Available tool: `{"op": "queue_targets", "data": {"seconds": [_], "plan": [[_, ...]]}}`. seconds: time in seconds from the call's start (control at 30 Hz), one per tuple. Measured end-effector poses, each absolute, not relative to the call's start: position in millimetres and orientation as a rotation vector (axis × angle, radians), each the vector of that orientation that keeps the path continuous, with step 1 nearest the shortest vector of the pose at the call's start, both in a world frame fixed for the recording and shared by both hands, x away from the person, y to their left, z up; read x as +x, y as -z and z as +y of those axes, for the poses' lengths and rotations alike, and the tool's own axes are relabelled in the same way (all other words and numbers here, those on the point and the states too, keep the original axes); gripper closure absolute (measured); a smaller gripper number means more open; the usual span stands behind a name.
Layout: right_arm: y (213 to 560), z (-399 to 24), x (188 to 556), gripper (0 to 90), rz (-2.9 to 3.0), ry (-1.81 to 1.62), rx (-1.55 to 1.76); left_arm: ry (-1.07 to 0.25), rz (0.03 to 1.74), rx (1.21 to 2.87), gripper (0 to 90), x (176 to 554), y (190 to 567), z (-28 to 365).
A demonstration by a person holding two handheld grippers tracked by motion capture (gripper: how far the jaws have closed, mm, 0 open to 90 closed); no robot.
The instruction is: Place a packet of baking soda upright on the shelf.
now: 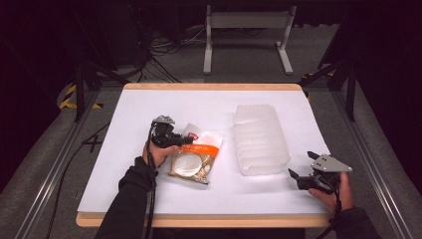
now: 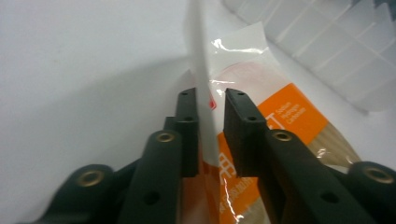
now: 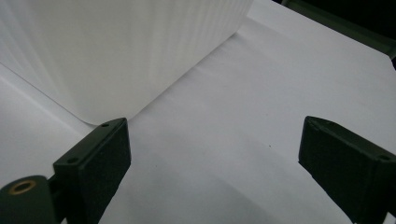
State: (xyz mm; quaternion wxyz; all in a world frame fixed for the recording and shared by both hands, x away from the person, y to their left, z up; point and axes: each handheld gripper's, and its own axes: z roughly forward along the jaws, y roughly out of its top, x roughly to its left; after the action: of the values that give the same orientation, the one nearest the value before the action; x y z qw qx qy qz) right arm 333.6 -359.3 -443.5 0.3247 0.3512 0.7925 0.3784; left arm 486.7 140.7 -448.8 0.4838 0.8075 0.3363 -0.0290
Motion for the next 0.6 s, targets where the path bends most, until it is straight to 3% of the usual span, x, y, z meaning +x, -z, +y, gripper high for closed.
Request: {"op": "queue_targets", "data": {"seconds": [0.23, 0.6], "plan": [[443, -359, 334, 9.7, 2.081, -0.995, 0.919, 0.055, 0.705, 1.960, 84.7, 471, 427, 144], [443, -359, 334, 9.7, 2.082, -0.991, 0.918, -0.100, 0.555, 1.979, 89.8, 431, 394, 153]]}}
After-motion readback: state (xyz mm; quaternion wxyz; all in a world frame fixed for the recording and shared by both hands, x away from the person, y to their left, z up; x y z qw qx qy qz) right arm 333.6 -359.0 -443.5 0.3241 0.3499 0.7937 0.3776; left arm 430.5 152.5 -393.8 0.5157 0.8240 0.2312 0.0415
